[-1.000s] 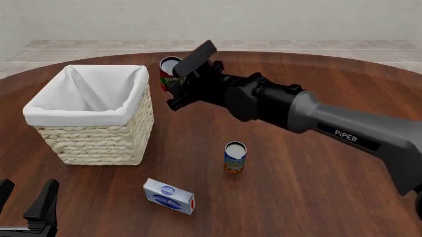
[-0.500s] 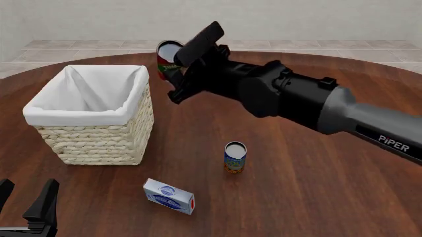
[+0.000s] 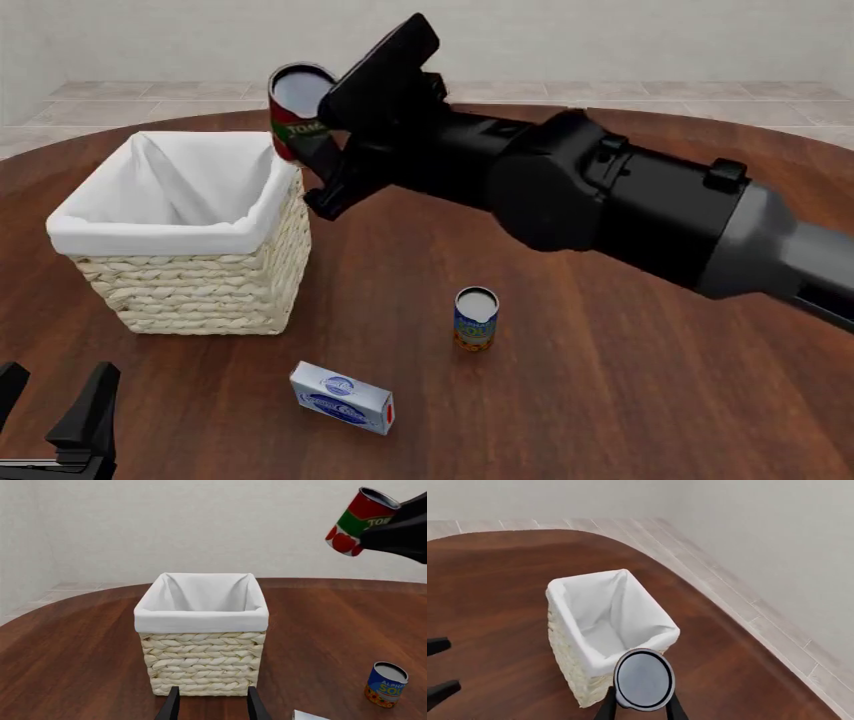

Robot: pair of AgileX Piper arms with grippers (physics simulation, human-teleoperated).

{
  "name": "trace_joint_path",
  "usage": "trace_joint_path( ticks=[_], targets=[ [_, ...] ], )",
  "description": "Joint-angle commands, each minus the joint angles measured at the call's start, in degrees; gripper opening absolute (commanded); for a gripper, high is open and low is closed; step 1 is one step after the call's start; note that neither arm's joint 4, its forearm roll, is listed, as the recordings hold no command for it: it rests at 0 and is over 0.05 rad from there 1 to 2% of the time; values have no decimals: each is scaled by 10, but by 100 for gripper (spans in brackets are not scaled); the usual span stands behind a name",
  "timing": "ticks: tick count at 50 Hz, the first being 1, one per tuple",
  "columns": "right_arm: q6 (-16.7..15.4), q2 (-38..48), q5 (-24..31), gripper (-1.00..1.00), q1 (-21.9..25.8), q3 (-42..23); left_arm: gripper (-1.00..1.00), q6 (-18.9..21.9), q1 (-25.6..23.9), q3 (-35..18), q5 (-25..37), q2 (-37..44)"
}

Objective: Pick up the tomato sauce, and put it in the basket.

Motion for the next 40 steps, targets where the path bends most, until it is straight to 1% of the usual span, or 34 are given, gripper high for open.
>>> trace_joint_path(
  ticks=[1, 9, 21, 31, 35, 40],
  targets=[
    [27, -18, 0, -100, 41, 11, 100, 0, 0, 0, 0, 0],
    [32, 6, -8, -100, 43, -8, 100, 0, 0, 0, 0, 0],
    [38, 54, -13, -100, 41, -57, 100, 0, 0, 0, 0, 0],
    [47, 88, -14, -100, 44, -92, 100, 0, 0, 0, 0, 0],
    [43, 105, -12, -100, 45, -103, 100, 0, 0, 0, 0, 0],
    [46, 127, -5, -100, 38, -130, 100, 0, 0, 0, 0, 0]
  ],
)
